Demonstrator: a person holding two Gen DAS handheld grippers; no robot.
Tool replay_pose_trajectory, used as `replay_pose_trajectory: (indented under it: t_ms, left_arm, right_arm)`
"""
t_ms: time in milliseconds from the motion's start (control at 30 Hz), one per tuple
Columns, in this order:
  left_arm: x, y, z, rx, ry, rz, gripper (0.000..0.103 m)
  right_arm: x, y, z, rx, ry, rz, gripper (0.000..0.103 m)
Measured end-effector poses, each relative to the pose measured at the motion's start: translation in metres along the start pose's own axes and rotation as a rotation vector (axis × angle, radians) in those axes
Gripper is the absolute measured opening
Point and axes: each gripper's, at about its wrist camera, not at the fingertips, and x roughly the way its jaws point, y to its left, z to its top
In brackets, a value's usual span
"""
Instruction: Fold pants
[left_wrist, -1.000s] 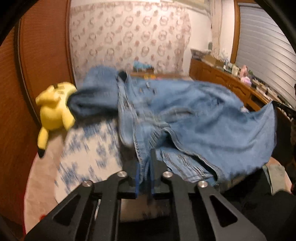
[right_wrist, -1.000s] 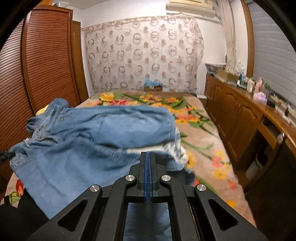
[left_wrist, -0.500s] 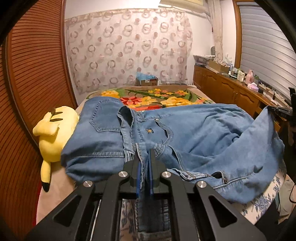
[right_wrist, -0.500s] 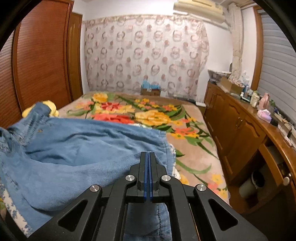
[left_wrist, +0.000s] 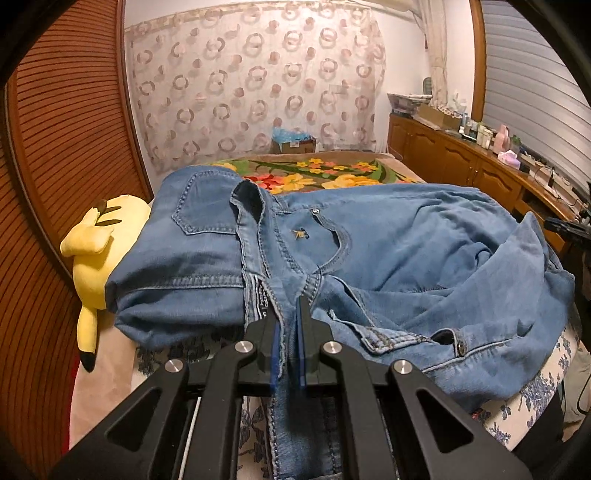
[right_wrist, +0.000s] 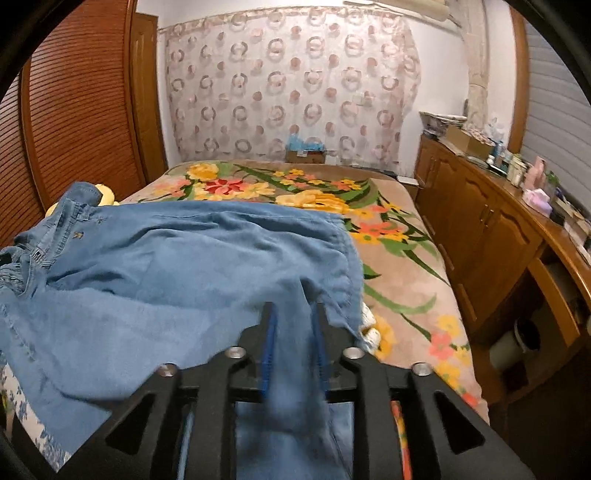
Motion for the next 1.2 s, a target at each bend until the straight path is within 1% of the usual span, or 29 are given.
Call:
replay_pose_trajectory:
  t_ms: [100, 167, 200, 267, 367, 467, 567, 667, 800, 900, 967, 1000, 1033, 1133, 1200]
  left_arm:
    - [-0.002, -0.001, -0.003, -0.004, 0.003, 0.003, 0.007]
    - [-0.003, -0.002, -0.005, -0.006, 0.004, 0.003, 0.007]
    - [-0.004, -0.003, -0.006, -0.007, 0.005, 0.003, 0.007]
    - [-0.005, -0.004, -0.008, -0.009, 0.006, 0.001, 0.008]
    - [-0.005, -0.004, -0.011, -0.013, 0.011, 0.002, 0.008]
    - [-0.003, -0.003, -0.015, -0.02, 0.019, -0.002, 0.008]
    - [-0.002, -0.001, -0.019, -0.022, 0.025, -0.005, 0.008]
    - [-0.002, 0.0, -0.02, -0.025, 0.028, -0.009, 0.008]
    - [-0.001, 0.0, -0.022, -0.028, 0.028, -0.011, 0.008]
    - [-0.001, -0.001, -0.024, -0.031, 0.028, -0.013, 0.008]
    - [-0.001, -0.002, -0.025, -0.031, 0.029, -0.014, 0.008]
    - [-0.001, -0.002, -0.024, -0.031, 0.028, -0.014, 0.008]
    - [-0.001, -0.001, -0.025, -0.032, 0.029, -0.015, 0.008]
    - [-0.001, 0.0, -0.027, -0.039, 0.028, -0.019, 0.008]
    - [-0.002, 0.0, -0.028, -0.044, 0.028, -0.022, 0.008]
  right_arm:
    - [-0.016, -0.005, -0.01, 0.009, 0.016, 0.007, 0.035]
    - [-0.016, -0.009, -0.022, -0.003, 0.062, 0.017, 0.035]
    - [-0.016, -0.008, -0.02, -0.016, 0.092, 0.019, 0.035]
    - [-0.01, -0.01, -0.026, -0.033, 0.143, 0.024, 0.035]
    - [0.0, -0.012, -0.033, -0.032, 0.19, 0.048, 0.035]
    - [0.012, -0.014, -0.035, -0.027, 0.216, 0.025, 0.035]
    - [0.018, -0.016, -0.033, -0.015, 0.222, 0.028, 0.035]
    - [0.021, -0.018, -0.024, -0.015, 0.217, 0.033, 0.035]
    - [0.027, -0.032, -0.027, 0.024, 0.231, 0.069, 0.035]
    - [0.025, -0.028, -0.031, 0.015, 0.237, 0.071, 0.035]
    - [0.022, -0.023, -0.033, -0.011, 0.233, 0.06, 0.031]
    - [0.019, -0.022, -0.034, -0.022, 0.234, 0.064, 0.02]
    - [0.017, -0.02, -0.035, -0.027, 0.24, 0.086, 0.018]
    - [0.005, -0.012, -0.036, -0.067, 0.214, 0.087, 0.016]
    - [-0.008, -0.009, -0.036, -0.064, 0.171, 0.093, 0.015]
